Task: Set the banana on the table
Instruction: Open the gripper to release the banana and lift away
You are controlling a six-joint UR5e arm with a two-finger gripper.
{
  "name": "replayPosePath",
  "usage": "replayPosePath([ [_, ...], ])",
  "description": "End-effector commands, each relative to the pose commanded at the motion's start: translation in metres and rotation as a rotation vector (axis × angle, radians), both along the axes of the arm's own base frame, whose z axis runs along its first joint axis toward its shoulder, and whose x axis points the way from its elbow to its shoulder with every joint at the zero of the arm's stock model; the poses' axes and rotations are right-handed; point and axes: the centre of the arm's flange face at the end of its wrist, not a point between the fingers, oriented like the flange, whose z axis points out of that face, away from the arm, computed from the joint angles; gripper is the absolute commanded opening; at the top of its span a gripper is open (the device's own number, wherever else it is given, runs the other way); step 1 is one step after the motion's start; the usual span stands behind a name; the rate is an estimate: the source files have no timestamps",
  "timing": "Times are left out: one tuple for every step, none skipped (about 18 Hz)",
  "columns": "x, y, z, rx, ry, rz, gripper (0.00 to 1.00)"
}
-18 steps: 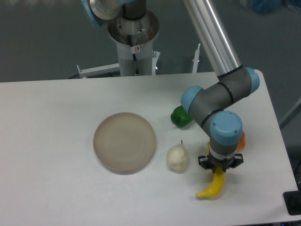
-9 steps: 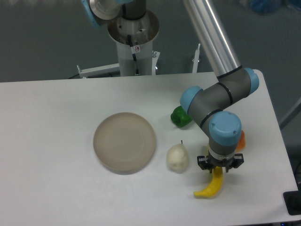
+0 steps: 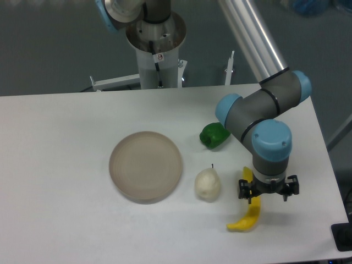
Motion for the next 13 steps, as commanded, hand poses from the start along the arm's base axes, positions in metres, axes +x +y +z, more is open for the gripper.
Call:
replayPosePath([
  [-0.001, 0.001, 0.011, 0.011, 0.016, -0.005, 1.00],
  [-0.003, 0.002, 0.018, 0.014, 0.035, -0.034, 1.00],
  [-0.003, 0.002, 0.023, -0.004, 0.054, -0.094, 1.00],
  [-0.002, 0.002, 0.026, -0.024, 0.068, -0.160, 1.00],
  [-0.001, 0.001, 0.032, -0.033, 0.083, -0.201, 1.00],
  [0.000, -0.003, 0.038, -0.037, 0.091, -0.227, 1.00],
  [-0.003, -0.006, 0.044, -0.037, 0.102, -0.240, 1.00],
  [-0.010, -0.011, 0.049, -0.036, 0.111, -0.245, 1.00],
  [-0.014, -0.013, 0.051, -0.042, 0.119, -0.259, 1.00],
  [-0.016, -0.015, 0.052, -0.057, 0.124, -0.285, 1.00],
  [-0.015, -0.018, 0.056, -0.061, 0.132, -0.308, 1.00],
  [-0.014, -0.021, 0.055, -0.081, 0.136, -0.349, 1.00],
  [-0.017, -0.025, 0.054, -0.108, 0.145, -0.393, 1.00],
])
